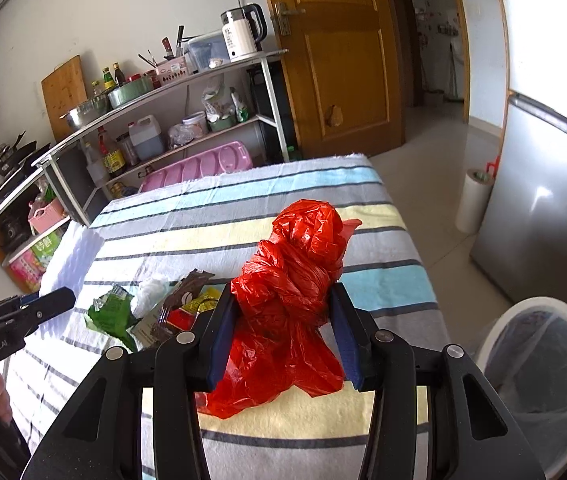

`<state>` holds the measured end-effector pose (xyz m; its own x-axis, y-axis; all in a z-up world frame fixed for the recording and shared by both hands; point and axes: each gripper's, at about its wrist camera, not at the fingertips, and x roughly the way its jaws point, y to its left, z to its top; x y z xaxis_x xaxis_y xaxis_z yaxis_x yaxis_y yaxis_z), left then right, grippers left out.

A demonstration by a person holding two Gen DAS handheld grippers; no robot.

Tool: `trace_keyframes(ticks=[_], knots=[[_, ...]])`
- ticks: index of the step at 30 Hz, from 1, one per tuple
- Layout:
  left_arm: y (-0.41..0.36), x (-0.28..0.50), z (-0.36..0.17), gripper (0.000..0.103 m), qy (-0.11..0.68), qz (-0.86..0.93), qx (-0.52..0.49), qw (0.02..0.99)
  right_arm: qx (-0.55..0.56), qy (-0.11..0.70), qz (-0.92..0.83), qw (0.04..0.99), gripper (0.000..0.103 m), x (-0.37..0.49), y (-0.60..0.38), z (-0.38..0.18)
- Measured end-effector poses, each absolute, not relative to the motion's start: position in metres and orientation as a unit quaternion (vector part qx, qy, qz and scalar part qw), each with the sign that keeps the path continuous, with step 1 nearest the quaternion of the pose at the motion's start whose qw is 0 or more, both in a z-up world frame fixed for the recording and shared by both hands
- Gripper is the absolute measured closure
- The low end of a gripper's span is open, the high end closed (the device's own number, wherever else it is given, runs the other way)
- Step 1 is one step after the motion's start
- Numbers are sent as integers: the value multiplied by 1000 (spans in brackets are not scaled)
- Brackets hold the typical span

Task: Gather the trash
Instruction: 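Carry the foam net and red bag over the bin and release both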

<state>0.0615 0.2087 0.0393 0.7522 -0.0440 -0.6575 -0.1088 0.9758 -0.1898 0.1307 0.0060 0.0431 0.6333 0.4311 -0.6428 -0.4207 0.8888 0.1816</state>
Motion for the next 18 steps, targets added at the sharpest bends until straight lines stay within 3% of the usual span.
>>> trace_keyframes(ticks=[18], knots=[[107, 87, 57, 74, 344, -86, -73, 932, -7, 312, 174, 934, 57, 92, -69, 72]])
